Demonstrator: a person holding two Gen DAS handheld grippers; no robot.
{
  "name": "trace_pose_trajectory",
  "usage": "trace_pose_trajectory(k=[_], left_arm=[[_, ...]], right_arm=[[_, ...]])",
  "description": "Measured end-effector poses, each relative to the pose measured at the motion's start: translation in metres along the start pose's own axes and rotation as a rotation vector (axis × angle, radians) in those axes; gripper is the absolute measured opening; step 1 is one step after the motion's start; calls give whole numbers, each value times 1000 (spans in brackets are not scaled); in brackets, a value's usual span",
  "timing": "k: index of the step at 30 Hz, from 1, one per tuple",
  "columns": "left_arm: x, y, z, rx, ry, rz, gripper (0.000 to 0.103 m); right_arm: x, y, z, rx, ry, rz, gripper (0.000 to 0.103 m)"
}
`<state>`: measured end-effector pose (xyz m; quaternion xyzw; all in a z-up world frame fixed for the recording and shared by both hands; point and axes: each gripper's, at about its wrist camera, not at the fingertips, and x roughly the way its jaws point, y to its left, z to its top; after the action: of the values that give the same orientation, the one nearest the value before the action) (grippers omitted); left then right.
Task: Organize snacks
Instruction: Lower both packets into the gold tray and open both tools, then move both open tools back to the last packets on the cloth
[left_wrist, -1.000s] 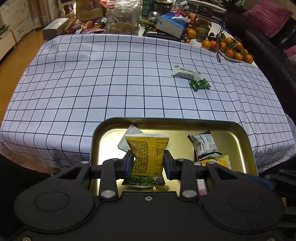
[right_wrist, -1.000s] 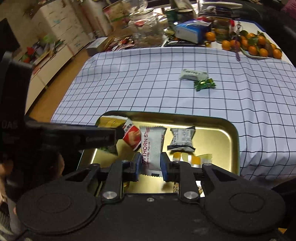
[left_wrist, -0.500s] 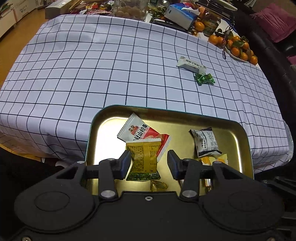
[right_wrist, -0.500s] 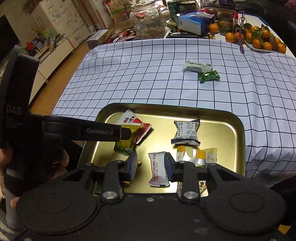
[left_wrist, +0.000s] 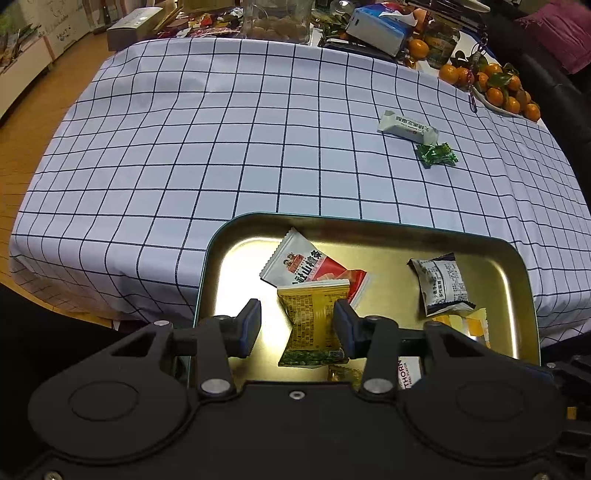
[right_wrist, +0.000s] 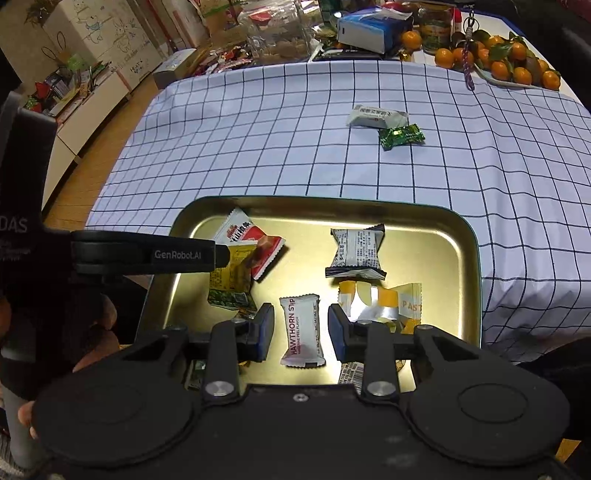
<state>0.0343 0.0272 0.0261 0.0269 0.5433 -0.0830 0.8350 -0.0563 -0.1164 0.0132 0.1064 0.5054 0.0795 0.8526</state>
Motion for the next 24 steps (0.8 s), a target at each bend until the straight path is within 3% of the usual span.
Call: trace_pose_trajectory(k=[15, 24], left_arm=[[-8, -7, 1, 44, -78, 56, 52], [-20, -17, 20, 63, -179, 183, 52]], right_arm=[[17, -18, 10, 95, 76, -92, 34], [25, -30, 25, 202, 130, -139, 34]])
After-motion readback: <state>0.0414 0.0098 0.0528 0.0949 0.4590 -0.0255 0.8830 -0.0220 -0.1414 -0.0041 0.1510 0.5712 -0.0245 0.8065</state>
